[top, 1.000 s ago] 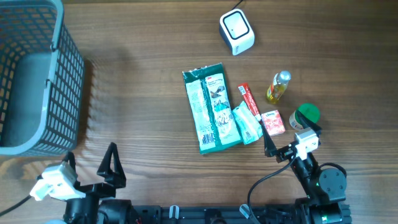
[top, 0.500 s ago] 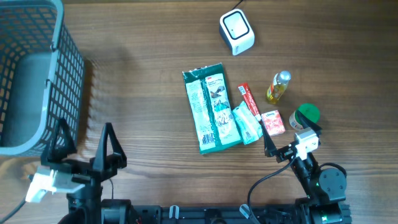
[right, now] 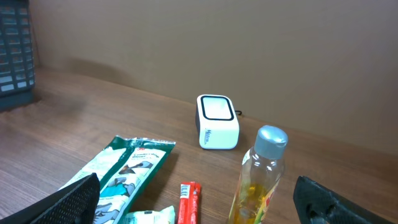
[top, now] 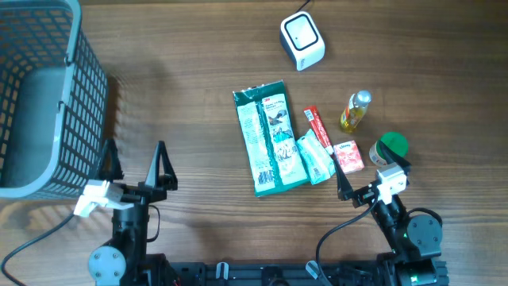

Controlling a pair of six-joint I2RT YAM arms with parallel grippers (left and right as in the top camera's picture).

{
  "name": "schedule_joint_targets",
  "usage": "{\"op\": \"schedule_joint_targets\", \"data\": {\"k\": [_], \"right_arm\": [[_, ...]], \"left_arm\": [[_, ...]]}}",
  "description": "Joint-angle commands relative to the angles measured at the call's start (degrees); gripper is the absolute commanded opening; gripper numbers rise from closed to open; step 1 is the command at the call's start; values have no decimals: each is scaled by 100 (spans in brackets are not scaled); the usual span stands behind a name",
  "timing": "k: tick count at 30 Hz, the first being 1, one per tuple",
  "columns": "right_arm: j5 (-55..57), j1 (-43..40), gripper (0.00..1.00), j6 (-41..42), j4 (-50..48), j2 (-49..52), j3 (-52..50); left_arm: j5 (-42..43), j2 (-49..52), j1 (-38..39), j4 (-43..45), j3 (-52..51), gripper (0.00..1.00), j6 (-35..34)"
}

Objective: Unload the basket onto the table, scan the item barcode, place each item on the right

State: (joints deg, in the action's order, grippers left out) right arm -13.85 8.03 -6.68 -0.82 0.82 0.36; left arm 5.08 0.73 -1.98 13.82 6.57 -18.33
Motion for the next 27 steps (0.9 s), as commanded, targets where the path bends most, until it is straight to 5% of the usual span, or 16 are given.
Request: {"op": "schedule_joint_targets", "data": {"k": [1,7,18,27], "right_arm": [[70,-28,100,66,-15,-55,-7],[70,-28,100,68,-17,-55,-7],[70,-28,100,68,-15,-55,-7],[70,-28,100,68,-15,-55,-7]], "left_arm": [[107,-52,-55,55,-260,100,-57],[-63,-52,-55,9,-627,100,-63],[-468,-52,-55,-1821,-625,100,-199],[-308,-52,-50,-1829,-625,100,935]]}}
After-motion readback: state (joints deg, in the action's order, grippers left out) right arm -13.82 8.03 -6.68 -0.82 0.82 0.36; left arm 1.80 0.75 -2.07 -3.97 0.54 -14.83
